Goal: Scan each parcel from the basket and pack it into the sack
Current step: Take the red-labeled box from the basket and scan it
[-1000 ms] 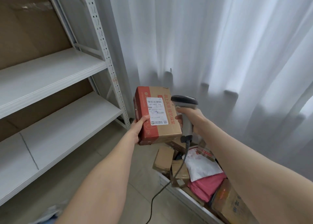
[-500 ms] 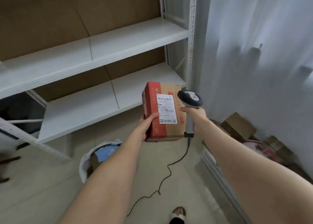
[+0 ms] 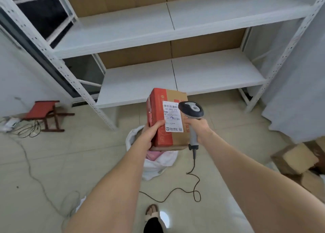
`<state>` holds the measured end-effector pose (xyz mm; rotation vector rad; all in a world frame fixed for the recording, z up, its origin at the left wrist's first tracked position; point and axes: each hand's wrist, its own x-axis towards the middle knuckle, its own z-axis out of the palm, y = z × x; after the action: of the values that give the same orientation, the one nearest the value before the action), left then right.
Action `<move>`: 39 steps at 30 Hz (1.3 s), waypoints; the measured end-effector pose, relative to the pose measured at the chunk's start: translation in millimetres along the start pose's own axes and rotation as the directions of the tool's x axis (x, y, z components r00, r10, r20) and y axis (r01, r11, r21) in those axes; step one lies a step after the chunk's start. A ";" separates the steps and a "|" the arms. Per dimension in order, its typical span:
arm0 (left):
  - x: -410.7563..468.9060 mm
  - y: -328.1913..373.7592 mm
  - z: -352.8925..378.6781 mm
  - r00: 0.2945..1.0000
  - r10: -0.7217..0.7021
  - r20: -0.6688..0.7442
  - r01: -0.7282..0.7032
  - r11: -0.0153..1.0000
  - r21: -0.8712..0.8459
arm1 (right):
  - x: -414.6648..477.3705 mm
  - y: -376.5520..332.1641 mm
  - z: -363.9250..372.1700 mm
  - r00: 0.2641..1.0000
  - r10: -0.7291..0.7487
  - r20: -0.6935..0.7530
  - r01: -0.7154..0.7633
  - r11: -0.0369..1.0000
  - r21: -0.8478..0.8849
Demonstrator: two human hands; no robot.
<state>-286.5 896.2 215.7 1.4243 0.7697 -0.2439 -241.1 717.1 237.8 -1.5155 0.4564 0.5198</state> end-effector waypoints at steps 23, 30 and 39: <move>417.7 -221.7 -165.1 0.972 -0.234 -0.008 0.232 0.965 -0.122 | 357.0 266.2 271.3 1.000 0.020 0.006 -0.016 0.924 -0.383; 478.1 -298.6 -191.6 0.923 -0.382 -0.053 0.369 0.915 -0.165 | 414.6 344.6 308.0 0.991 0.087 0.102 -0.003 0.775 -0.632; 520.4 -311.3 -248.6 0.787 -0.063 -0.614 0.437 0.759 0.482 | 428.8 356.3 350.1 0.979 0.050 0.199 0.150 0.488 -0.860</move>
<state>-165.3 1227.4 -336.7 2.0439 1.4980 -0.3045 -114.5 1078.6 -297.6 -2.4323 -0.0789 0.9393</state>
